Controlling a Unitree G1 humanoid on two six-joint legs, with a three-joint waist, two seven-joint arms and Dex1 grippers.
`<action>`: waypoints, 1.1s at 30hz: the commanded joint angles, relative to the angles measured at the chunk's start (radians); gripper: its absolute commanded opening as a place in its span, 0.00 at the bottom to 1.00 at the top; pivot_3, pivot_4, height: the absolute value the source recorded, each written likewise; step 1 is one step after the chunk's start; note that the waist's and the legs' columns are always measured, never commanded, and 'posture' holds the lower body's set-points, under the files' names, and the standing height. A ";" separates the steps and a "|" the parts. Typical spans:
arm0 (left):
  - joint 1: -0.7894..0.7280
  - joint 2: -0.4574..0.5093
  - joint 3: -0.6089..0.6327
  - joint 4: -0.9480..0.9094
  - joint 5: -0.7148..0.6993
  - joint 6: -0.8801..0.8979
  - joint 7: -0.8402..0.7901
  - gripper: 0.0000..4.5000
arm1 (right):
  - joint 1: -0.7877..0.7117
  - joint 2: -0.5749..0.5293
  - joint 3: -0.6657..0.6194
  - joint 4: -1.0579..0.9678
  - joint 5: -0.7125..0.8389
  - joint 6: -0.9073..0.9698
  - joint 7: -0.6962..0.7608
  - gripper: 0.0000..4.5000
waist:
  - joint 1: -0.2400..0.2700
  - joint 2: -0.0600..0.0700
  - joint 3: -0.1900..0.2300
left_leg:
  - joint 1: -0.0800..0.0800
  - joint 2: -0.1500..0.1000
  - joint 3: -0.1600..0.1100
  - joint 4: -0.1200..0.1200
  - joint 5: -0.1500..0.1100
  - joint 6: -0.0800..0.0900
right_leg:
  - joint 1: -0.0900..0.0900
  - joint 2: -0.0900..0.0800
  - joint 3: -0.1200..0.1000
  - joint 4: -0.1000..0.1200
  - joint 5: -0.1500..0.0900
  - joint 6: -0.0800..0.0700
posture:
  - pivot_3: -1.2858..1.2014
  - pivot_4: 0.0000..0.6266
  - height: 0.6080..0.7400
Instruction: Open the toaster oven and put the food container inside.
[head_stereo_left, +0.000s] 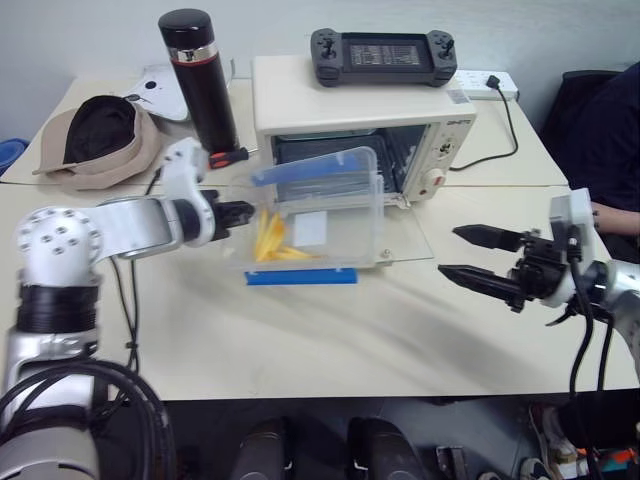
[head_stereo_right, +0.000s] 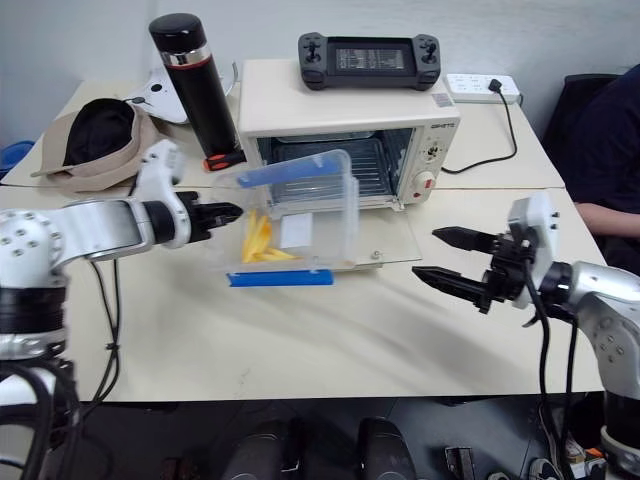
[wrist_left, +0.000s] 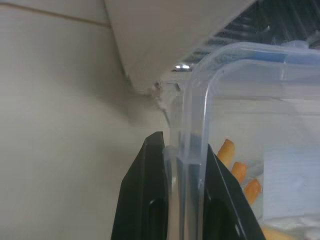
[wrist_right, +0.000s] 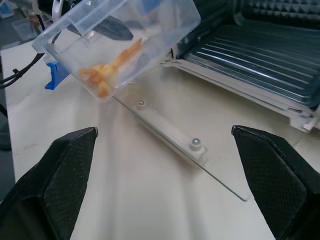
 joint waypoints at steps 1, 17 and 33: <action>-0.072 -0.086 -0.006 0.046 0.028 -0.009 0.082 0.04 | 0.032 -0.009 -0.058 -0.057 0.015 -0.028 -0.028 1.00 | 0.005 0.000 0.000 | 0.000 0.000 0.000 0.000 0.000 0.000 | 0.000 0.000 0.000 0.000 0.000 0.000 | 0.52 0.24 1.00; -0.170 -0.301 0.145 0.107 0.222 -0.010 0.023 0.64 | 0.116 0.002 -0.021 -0.093 -0.031 -0.094 -0.127 1.00 | 0.020 -0.001 0.001 | 0.000 -0.001 0.000 0.003 0.001 0.000 | 0.002 0.002 0.000 -0.002 0.001 0.002 | 0.52 0.24 1.00; 0.449 0.219 -0.021 -0.504 0.722 -0.312 -1.282 0.10 | 0.021 0.014 0.153 -0.097 0.034 -0.024 -0.070 0.42 | 0.019 0.000 0.000 | 0.003 -0.001 0.001 -0.002 -0.001 -0.009 | 0.001 0.005 0.000 -0.004 0.000 -0.001 | 0.52 0.24 1.00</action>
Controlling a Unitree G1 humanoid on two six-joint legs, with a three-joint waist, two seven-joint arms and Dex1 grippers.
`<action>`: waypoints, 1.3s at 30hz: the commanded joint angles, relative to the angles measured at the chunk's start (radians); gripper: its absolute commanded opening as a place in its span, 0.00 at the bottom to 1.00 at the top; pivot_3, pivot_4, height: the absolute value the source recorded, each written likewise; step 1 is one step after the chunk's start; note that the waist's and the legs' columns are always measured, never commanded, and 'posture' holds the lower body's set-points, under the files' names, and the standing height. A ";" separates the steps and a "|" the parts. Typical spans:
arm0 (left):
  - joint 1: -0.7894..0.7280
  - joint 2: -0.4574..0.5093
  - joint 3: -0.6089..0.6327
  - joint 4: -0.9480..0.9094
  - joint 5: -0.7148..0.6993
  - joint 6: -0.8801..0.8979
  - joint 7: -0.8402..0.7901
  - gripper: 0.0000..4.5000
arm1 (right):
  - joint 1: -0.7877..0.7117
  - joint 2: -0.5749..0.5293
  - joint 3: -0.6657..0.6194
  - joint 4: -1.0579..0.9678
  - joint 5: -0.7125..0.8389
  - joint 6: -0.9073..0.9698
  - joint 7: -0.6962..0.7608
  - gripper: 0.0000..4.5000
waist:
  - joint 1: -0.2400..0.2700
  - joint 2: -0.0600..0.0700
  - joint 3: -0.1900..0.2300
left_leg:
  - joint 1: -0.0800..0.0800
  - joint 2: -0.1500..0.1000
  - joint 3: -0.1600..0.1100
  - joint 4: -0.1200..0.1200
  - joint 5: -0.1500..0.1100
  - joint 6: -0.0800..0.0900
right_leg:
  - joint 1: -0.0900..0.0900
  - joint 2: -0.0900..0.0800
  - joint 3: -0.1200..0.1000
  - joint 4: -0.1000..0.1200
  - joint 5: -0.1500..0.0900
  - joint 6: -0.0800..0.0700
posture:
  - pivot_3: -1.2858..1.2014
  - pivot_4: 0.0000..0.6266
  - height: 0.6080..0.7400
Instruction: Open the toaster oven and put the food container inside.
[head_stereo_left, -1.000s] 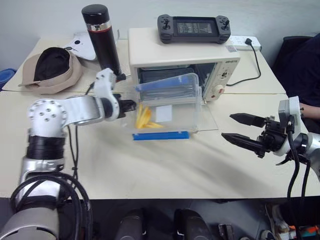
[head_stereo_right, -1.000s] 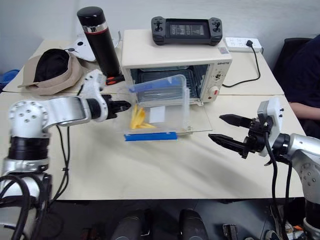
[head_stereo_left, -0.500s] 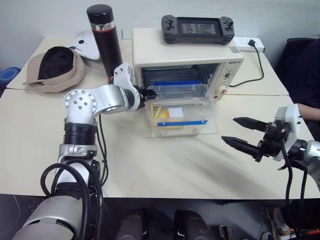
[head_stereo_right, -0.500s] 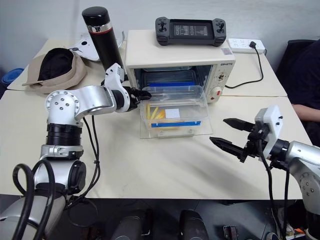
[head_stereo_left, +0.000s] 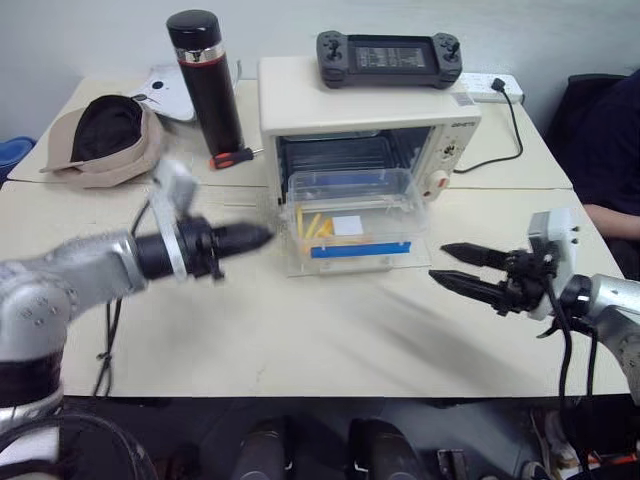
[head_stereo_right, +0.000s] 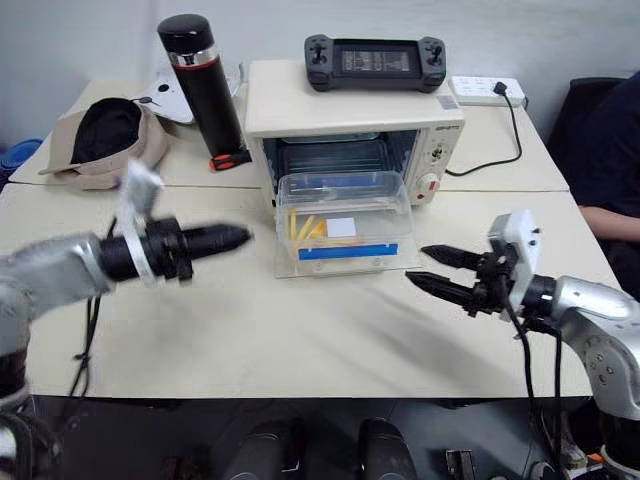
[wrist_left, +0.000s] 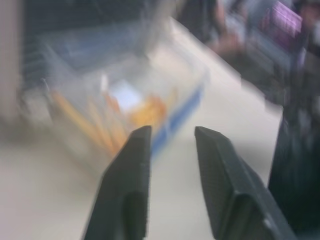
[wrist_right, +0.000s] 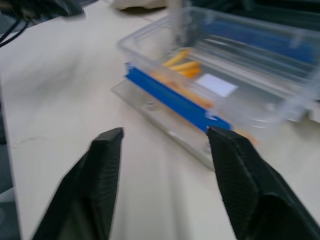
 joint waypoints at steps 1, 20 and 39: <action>0.003 -0.016 -0.104 -0.028 0.182 -0.144 -0.128 0.03 | -0.031 0.021 0.058 -0.013 0.002 -0.010 0.018 0.34 | 0.010 0.000 0.000 | -0.001 0.000 -0.001 0.000 0.000 0.000 | 0.000 -0.003 0.000 0.000 0.001 -0.001 | 0.52 0.24 1.00; -0.350 -0.581 -0.185 0.430 0.629 -0.278 0.214 0.00 | -0.490 0.366 0.298 0.597 -0.506 -0.392 -0.297 0.01 | -0.007 0.000 0.000 | -0.003 0.001 -0.001 0.004 0.005 0.010 | -0.001 -0.004 -0.003 0.003 0.002 0.000 | 0.52 0.24 1.00; -0.078 -0.248 0.073 0.004 0.384 -0.249 -0.314 0.20 | -0.224 0.213 0.177 0.179 -0.269 -0.062 -0.128 0.00 | -0.022 0.001 0.000 | -0.005 0.003 -0.004 0.000 0.004 0.008 | -0.001 -0.004 -0.011 0.002 0.002 -0.001 | 0.52 0.24 1.00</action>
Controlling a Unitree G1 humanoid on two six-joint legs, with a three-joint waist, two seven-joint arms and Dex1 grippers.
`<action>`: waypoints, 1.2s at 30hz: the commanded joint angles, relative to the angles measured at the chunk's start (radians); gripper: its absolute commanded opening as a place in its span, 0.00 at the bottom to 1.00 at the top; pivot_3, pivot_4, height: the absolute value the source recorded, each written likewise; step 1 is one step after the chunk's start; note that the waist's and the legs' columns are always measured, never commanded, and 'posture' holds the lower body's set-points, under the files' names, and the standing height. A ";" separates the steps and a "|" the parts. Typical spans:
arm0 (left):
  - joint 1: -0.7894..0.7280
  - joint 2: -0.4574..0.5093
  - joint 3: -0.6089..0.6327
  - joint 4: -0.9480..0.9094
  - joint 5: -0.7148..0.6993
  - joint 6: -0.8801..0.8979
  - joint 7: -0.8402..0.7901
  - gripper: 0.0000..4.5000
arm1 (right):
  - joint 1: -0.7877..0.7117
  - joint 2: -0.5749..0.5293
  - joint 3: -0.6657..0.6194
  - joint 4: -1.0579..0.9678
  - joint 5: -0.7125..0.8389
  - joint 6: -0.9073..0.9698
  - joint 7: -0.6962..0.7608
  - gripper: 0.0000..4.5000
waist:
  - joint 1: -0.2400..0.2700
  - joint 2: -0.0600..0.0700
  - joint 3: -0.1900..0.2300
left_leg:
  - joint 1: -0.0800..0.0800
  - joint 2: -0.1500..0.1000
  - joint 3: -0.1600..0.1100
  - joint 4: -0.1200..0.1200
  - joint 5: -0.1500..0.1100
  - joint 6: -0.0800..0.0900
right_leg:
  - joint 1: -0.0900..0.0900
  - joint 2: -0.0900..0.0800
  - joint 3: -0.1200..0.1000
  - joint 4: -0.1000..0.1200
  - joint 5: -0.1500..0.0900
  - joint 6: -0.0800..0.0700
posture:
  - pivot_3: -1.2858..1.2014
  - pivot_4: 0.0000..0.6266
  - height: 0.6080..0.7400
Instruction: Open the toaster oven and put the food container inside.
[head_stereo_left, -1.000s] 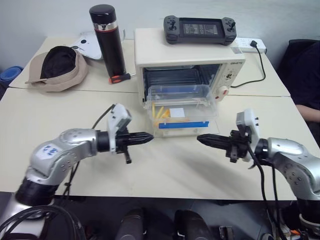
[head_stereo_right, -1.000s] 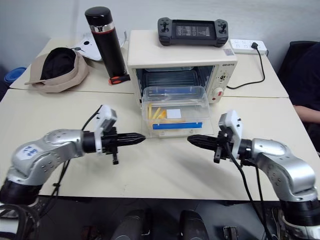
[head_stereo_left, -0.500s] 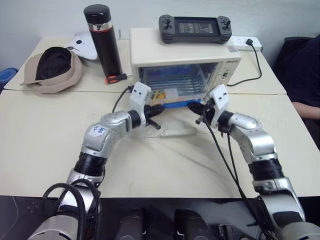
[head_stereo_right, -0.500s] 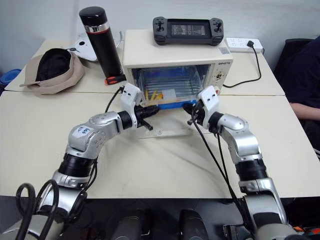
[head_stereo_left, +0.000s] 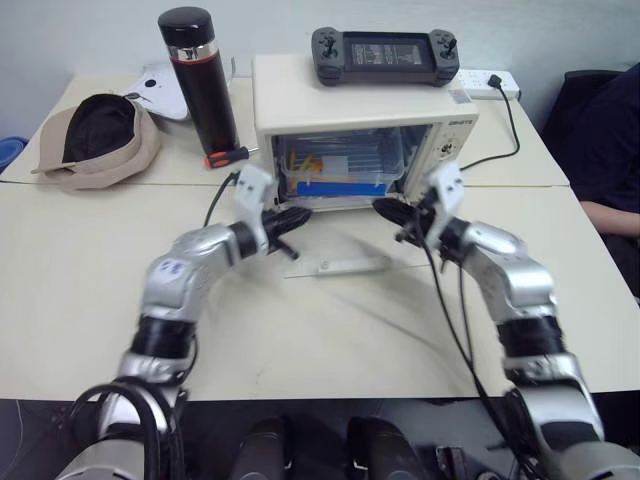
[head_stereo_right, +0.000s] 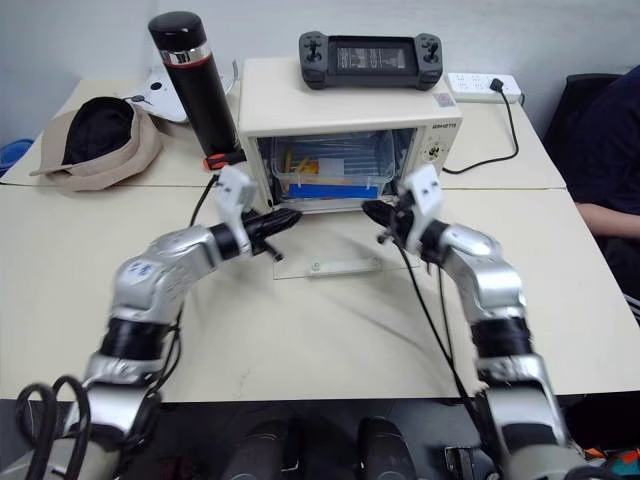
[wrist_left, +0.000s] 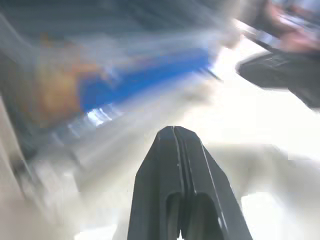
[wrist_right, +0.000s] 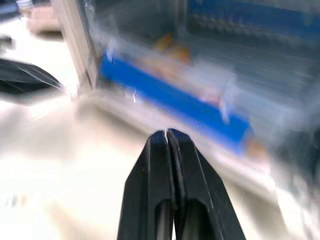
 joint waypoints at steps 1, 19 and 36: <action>0.109 0.213 0.137 -0.257 -0.130 -0.007 -0.247 0.27 | 0.192 -0.098 -0.061 -0.272 0.102 0.140 0.038 0.00 | 0.001 0.000 0.000 | 0.000 0.001 0.000 0.000 -0.001 -0.001 | 0.000 0.000 0.000 -0.001 -0.001 -0.001 | 0.52 0.24 1.00; 0.143 0.470 0.242 -0.194 -0.157 0.019 -0.376 1.00 | 0.210 0.024 -0.148 -0.173 0.088 0.076 -0.132 0.12 | -0.002 0.004 0.001 | 0.004 0.000 0.002 -0.001 -0.001 -0.003 | -0.001 0.001 0.004 0.000 0.001 -0.004 | 0.52 0.24 1.00; -0.045 0.651 0.288 0.075 -0.128 -0.030 -0.502 1.00 | -0.123 -0.604 -0.333 0.099 0.337 0.292 0.419 1.00 | -0.005 0.007 0.004 | 0.003 0.001 0.009 0.001 -0.003 0.003 | -0.003 0.000 0.008 -0.002 0.001 -0.003 | 0.52 0.24 1.00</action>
